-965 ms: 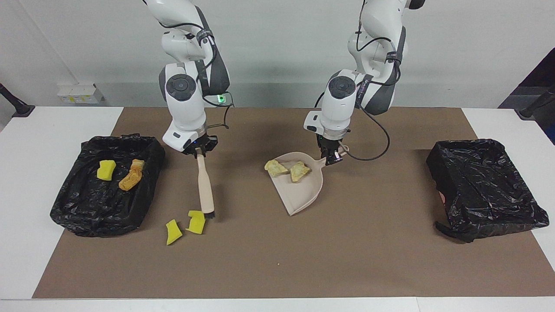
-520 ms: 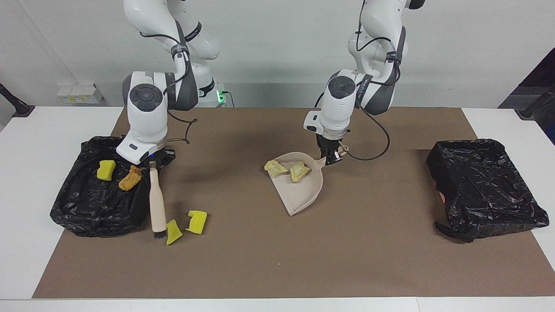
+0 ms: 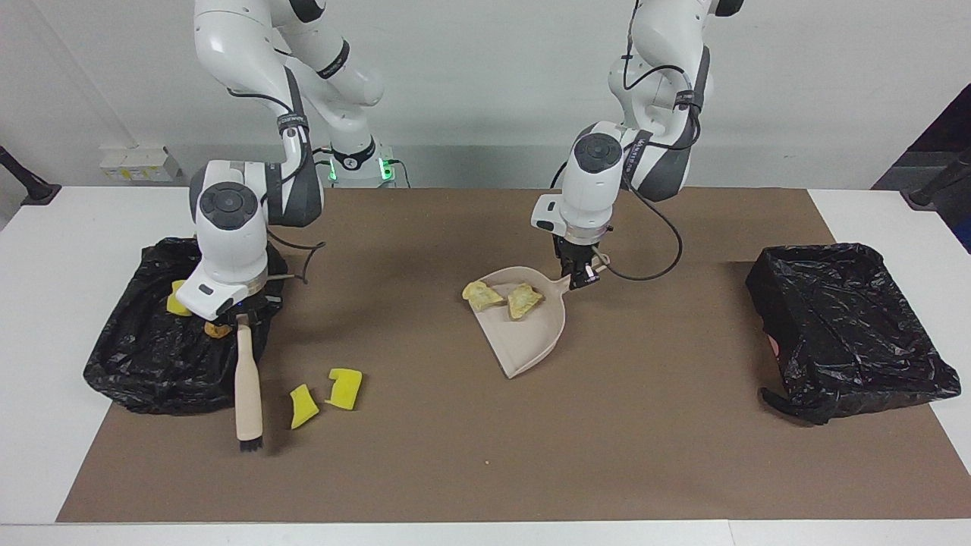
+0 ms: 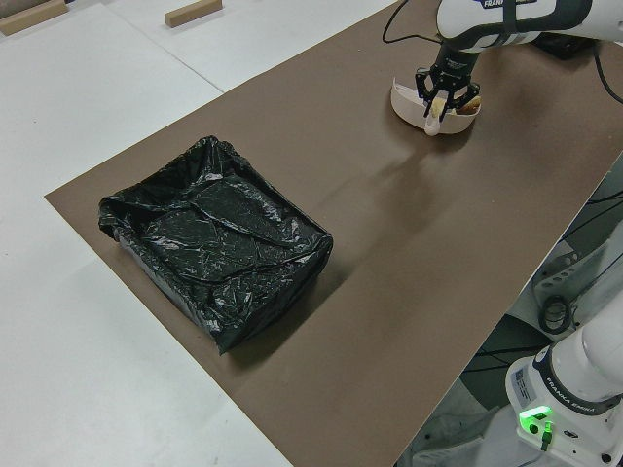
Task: Sweep and dump trash in bin
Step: 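Move the brush behind the yellow sponges with the right gripper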
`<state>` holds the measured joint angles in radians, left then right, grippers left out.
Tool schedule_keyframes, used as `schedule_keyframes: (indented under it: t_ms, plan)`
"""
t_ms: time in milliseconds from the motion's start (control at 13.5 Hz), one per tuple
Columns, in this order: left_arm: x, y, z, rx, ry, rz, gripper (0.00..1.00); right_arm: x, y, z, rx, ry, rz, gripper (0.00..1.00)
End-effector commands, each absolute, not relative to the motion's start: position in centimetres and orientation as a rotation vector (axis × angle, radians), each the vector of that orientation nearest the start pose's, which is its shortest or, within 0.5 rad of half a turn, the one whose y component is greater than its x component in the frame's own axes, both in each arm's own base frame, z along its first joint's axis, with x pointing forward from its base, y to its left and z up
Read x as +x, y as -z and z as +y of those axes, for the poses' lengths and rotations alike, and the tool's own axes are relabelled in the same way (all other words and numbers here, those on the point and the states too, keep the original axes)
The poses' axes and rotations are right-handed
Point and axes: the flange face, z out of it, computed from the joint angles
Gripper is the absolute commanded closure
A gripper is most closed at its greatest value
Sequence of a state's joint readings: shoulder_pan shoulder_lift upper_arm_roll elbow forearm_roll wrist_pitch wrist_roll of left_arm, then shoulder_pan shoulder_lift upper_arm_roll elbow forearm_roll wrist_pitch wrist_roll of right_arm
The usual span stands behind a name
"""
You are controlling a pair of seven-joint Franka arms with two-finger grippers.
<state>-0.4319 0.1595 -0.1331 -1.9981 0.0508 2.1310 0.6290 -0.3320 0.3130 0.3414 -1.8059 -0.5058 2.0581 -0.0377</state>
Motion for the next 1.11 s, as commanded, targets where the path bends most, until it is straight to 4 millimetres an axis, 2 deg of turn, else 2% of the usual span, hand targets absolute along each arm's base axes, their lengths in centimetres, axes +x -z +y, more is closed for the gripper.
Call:
schedule_keyframes:
  t_ms: [0,223,297,445,594,817,1039]
  plan:
    - [48.6,-38.3,-30.5,-2.581,-0.006,1.759,1.00,64.3,-39.2,-1.8,-3.456,-0.086,-0.431,1.00]
    - [48.8,-38.3,-30.1,-2.586,-0.009,1.751,1.00,64.8,-41.8,-2.6,-3.490,-0.102,-0.409,1.00]
    - [48.8,-38.3,-30.1,-2.586,-0.009,1.751,1.00,64.9,-41.8,-2.7,-3.488,-0.100,-0.401,1.00]
    - [48.6,-38.3,-30.4,-2.584,-0.006,1.755,1.00,65.1,-40.6,-2.3,-3.466,-0.108,-0.391,1.00]
    - [48.7,-38.3,-30.2,-2.588,-0.006,1.749,1.00,65.3,-39.7,0.1,-3.459,-0.106,-0.393,1.00]
    - [48.7,-38.3,-30.4,-2.589,-0.004,1.747,1.00,65.5,-36.9,1.0,-3.448,-0.146,-0.303,1.00]
    - [48.8,-38.3,-30.3,-2.586,0.003,1.751,1.00,65.0,-35.5,4.1,-3.382,-0.196,-0.250,1.00]
